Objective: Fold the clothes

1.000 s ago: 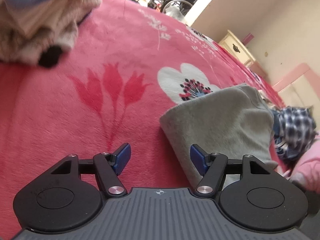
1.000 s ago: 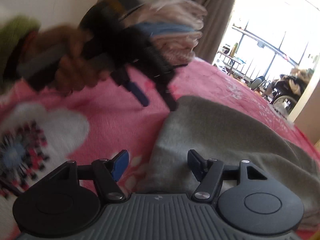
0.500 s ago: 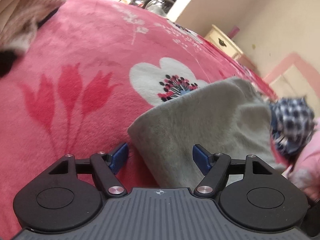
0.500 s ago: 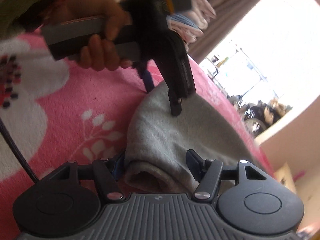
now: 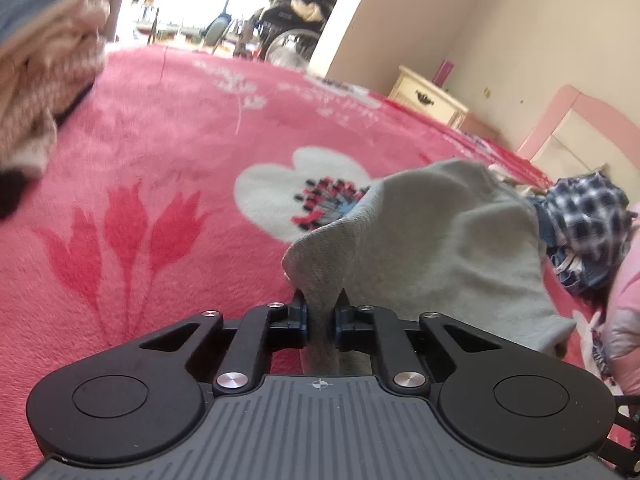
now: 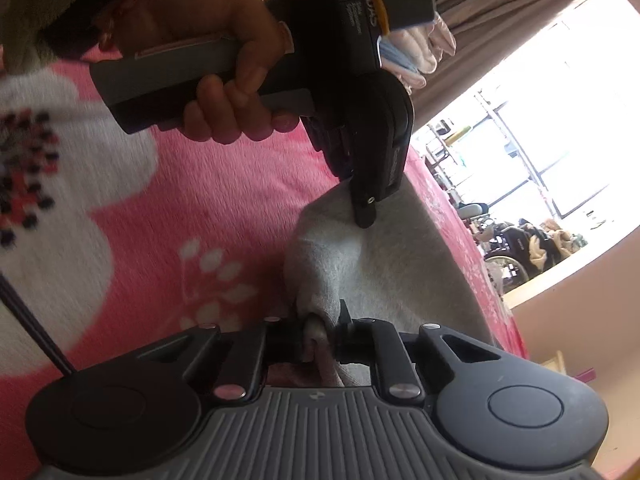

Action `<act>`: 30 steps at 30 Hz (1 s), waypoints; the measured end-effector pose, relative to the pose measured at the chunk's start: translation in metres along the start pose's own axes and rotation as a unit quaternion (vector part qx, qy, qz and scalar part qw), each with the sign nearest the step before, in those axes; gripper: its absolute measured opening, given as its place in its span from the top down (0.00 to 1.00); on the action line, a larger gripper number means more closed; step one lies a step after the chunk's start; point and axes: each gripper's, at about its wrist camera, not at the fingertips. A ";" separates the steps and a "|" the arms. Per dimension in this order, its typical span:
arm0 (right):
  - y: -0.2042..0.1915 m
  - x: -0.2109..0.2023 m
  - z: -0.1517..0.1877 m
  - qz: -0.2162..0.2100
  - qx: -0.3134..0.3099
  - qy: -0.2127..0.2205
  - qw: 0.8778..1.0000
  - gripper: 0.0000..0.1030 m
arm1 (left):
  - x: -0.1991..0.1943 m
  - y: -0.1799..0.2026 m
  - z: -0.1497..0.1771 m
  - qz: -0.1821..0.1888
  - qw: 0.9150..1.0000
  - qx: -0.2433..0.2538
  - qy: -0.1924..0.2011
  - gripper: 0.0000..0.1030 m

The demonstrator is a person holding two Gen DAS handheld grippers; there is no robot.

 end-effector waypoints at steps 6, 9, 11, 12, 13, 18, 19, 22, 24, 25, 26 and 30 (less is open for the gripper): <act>0.011 -0.026 -0.027 -0.047 0.057 0.034 0.997 0.85 | -0.034 -0.016 -0.015 0.017 0.999 -0.043 0.002 0.93; 0.013 -0.035 -0.051 -0.088 0.085 0.069 0.990 0.85 | -0.062 -0.025 -0.022 0.013 0.999 -0.042 0.000 0.93; 0.007 -0.039 -0.069 -0.119 0.090 0.097 0.984 0.85 | -0.082 -0.035 -0.028 0.007 0.999 -0.042 -0.003 0.93; 0.003 -0.041 -0.077 -0.136 0.092 0.111 0.980 0.85 | -0.094 -0.041 -0.030 0.000 0.999 -0.041 -0.006 0.93; 0.000 -0.042 -0.086 -0.153 0.094 0.124 0.976 0.85 | -0.106 -0.046 -0.032 -0.006 0.999 -0.040 -0.008 0.93; -0.018 -0.043 -0.126 -0.231 0.105 0.184 0.950 0.85 | -0.168 -0.075 -0.040 -0.056 0.998 -0.026 -0.023 0.93; -0.024 -0.041 -0.134 -0.241 0.112 0.188 0.946 0.85 | -0.178 -0.080 -0.040 -0.068 0.997 -0.024 -0.026 0.93; -0.036 -0.019 -0.142 -0.274 0.194 0.158 0.929 0.77 | -0.195 -0.097 -0.035 -0.099 0.994 -0.019 -0.036 0.93; -0.037 0.001 -0.133 -0.312 0.249 0.114 0.910 0.70 | -0.192 -0.108 -0.024 -0.113 0.992 -0.006 -0.052 0.89; -0.031 0.007 -0.126 -0.325 0.279 0.099 0.898 0.67 | -0.184 -0.113 -0.016 -0.124 0.990 0.006 -0.070 0.87; -0.020 0.007 -0.117 -0.333 0.311 0.096 0.885 0.63 | -0.176 -0.118 -0.007 -0.140 0.986 0.008 -0.089 0.84; 0.043 -0.015 -0.062 -0.301 0.411 0.135 0.850 0.46 | -0.172 -0.127 0.006 -0.157 0.981 0.019 -0.112 0.67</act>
Point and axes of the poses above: each gripper's, at about its wrist camera, not at the fingertips, and x roughly the way its jaws point, y to its right, z to its underside, and after that the axes turned 10 degrees about y, right-handed
